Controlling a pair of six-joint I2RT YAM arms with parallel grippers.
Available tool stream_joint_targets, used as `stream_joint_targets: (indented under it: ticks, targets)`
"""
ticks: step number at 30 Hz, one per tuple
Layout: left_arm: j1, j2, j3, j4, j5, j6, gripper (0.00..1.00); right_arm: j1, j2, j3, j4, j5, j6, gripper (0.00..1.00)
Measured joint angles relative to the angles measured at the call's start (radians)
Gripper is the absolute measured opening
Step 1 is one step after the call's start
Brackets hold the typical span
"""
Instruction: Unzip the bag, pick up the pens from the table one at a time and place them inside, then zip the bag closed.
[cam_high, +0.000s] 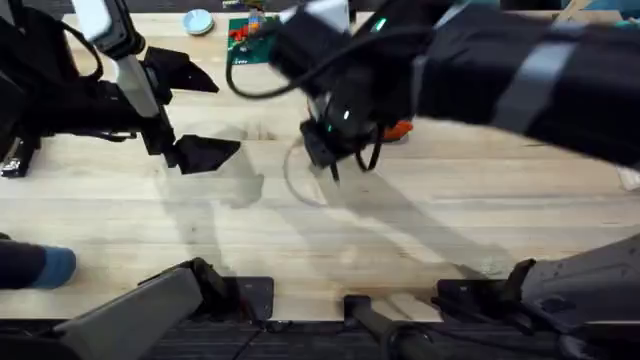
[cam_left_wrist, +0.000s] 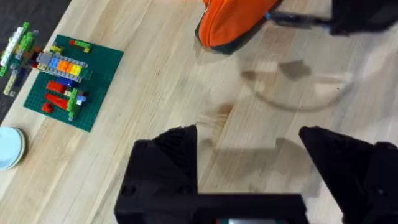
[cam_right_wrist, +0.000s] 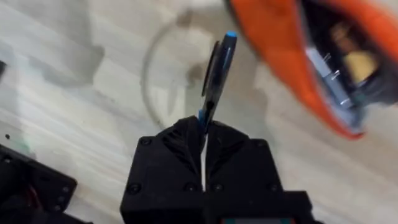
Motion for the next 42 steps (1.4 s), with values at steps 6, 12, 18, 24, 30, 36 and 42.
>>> stream_joint_targets:
  ticks: [6,12,18,24,30,36,42]
  targets:
    - [0.000,0.000,0.000,0.000,0.000,0.000,0.993,-0.094,-0.024,0.093,-0.005,0.000,-0.173,0.031]
    - [0.000,0.000,0.000,0.000,0.000,0.000,0.993,-0.203,-0.024,0.152,-0.008,0.000,-0.350,0.031]
    - [0.000,0.000,0.000,0.000,0.000,0.000,0.993,-0.315,-0.024,0.177,-0.007,0.001,-0.524,0.031]
    - [0.000,0.000,0.000,0.000,0.000,0.000,0.993,-0.359,-0.024,0.179,-0.014,0.001,-0.764,0.031]
    - [0.000,0.000,0.000,0.000,0.000,0.000,0.993,-0.362,-0.024,0.181,-0.051,0.004,-1.120,0.031]
    - [0.000,0.000,0.000,0.000,0.000,0.000,0.993,-0.362,-0.024,0.181,-0.056,0.008,-1.401,0.031]
    - [0.000,0.000,0.000,0.000,0.000,0.000,0.993,-0.363,-0.024,0.181,-0.055,0.008,-1.517,0.031]
